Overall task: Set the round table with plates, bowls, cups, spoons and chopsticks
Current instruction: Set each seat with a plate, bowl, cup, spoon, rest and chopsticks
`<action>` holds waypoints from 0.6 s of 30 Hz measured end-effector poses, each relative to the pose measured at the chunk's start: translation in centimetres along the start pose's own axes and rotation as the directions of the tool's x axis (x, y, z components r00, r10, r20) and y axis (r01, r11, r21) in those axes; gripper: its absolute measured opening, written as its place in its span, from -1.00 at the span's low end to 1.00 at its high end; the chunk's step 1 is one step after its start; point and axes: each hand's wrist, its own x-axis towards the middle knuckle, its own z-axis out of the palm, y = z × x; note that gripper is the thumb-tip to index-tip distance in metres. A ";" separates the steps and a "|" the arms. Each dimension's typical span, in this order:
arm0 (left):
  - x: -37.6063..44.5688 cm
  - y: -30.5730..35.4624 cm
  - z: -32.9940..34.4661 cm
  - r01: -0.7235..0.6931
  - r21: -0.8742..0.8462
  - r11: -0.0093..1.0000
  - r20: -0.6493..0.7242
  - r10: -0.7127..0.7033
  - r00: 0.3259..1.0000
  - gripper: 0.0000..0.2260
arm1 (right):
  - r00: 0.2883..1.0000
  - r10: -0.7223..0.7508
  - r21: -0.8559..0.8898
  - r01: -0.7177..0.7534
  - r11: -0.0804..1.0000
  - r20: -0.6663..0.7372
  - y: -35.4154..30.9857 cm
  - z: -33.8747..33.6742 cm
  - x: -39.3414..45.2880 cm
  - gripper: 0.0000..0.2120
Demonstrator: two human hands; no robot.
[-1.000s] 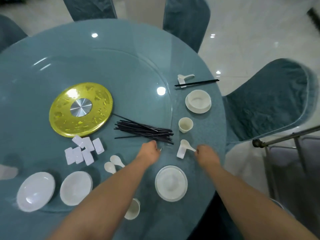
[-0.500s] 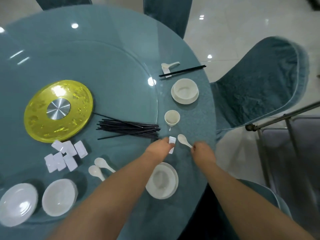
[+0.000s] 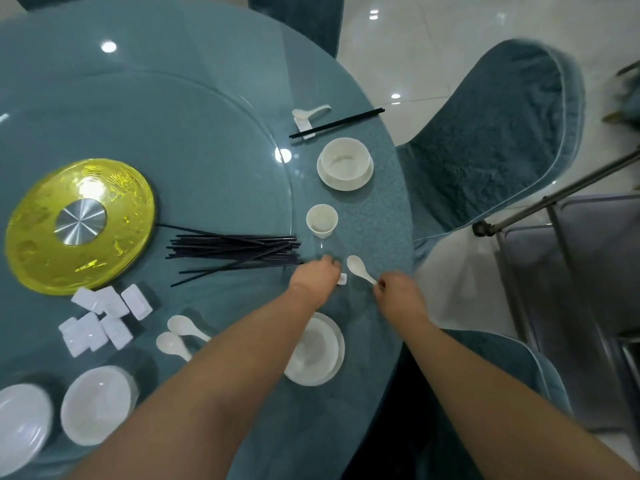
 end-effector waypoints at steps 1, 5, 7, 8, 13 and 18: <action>0.2 0.1 0.0 0.033 -0.038 0.999 0.015 -0.032 0.999 -0.75 | 1.000 0.003 0.009 -0.003 1.000 -0.005 0.1 0.0 -0.1 -0.81; 0.4 0.2 0.2 0.084 -0.083 0.993 0.035 -0.081 0.996 -0.67 | 1.000 0.012 0.011 -0.012 1.000 0.005 0.3 -0.1 -0.3 -0.80; 0.3 0.1 0.6 0.104 -0.065 0.992 0.039 -0.102 0.994 -0.69 | 1.000 0.008 0.021 -0.008 1.000 0.011 0.1 0.0 -0.4 -0.80; 0.3 0.0 0.8 0.114 -0.056 0.992 0.036 -0.112 0.993 -0.71 | 1.000 0.004 0.024 -0.005 1.000 0.011 -0.1 0.0 -0.5 -0.80; 0.0 0.0 1.1 0.199 -0.152 0.968 0.047 -0.194 0.980 -0.84 | 0.999 -0.026 0.018 0.025 1.000 0.019 -1.2 0.2 -0.8 -0.81; -0.1 0.4 2.0 0.296 -0.282 0.913 0.061 -0.290 0.955 -0.72 | 0.996 -0.088 0.005 0.088 0.996 0.016 -2.5 0.7 -0.4 -0.80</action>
